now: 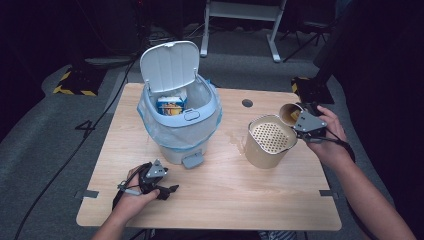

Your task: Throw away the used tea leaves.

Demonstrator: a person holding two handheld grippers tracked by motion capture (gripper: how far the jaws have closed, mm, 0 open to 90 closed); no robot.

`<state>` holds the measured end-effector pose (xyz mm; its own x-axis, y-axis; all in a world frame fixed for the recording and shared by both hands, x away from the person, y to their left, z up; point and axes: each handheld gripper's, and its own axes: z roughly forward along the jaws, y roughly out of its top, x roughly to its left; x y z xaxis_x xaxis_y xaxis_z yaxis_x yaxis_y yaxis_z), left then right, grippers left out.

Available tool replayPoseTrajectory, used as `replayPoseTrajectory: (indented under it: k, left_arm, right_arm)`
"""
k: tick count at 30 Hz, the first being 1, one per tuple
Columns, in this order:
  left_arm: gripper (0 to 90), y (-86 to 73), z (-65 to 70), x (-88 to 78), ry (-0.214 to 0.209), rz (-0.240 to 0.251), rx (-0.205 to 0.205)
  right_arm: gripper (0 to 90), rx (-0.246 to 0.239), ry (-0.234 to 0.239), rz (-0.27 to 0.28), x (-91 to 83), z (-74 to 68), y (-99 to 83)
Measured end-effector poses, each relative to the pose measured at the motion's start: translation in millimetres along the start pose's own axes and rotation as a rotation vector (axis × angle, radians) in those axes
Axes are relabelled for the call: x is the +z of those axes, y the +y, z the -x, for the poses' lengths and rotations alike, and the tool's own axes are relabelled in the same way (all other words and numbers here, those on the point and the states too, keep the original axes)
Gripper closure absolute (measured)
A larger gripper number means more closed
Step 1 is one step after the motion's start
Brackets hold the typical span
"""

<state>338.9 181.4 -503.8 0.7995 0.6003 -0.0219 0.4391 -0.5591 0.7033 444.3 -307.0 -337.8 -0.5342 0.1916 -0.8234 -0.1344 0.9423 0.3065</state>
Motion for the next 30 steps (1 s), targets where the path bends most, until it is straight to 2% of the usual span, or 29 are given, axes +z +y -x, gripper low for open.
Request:
replayPoseTrajectory:
  k: [3, 7, 10, 16, 17, 21, 25, 28, 30]
  left_arm:
    - [25.4, 0.0, 0.1, 0.0, 0.001, 0.000, 0.000]
    - [25.4, 0.0, 0.0, 0.0, 0.000, 0.000, 0.000]
    - [25.4, 0.0, 0.0, 0.0, 0.000, 0.000, 0.000]
    - [25.4, 0.0, 0.0, -0.1, 0.000, -0.001, 0.001]
    - [25.4, 0.0, 0.0, -0.1, 0.000, -0.001, 0.001]
    - [25.4, 0.0, 0.0, -0.1, 0.001, -0.001, 0.001]
    - [25.4, 0.0, 0.0, -0.1, 0.001, -0.001, 0.002]
    - [25.4, 0.0, 0.1, -0.1, 0.001, -0.001, 0.001]
    - [25.4, 0.0, 0.1, -0.1, 0.001, -0.001, 0.002]
  right_arm:
    - [32.4, -0.130, -0.043, -0.055, -0.9, -5.4, 4.4]
    - [32.4, -0.258, -0.076, -0.106, -0.3, -10.5, 8.0]
    - [32.4, -0.331, -0.104, -0.127, -0.1, -14.7, 9.8]
    - [32.5, -0.524, -0.198, -0.170, 0.4, -24.1, 15.4]
    - [32.5, -0.583, -0.222, -0.185, 0.3, -26.1, 17.3]
    - [32.5, -0.727, -0.281, -0.214, -0.3, -31.1, 23.0]
    - [32.8, -0.847, -0.333, -0.252, -2.2, -35.0, 30.0]
    - [33.0, -0.930, -0.351, -0.267, -2.5, -38.3, 34.6]
    - [33.1, -0.963, -0.360, -0.273, -2.7, -40.4, 36.8]
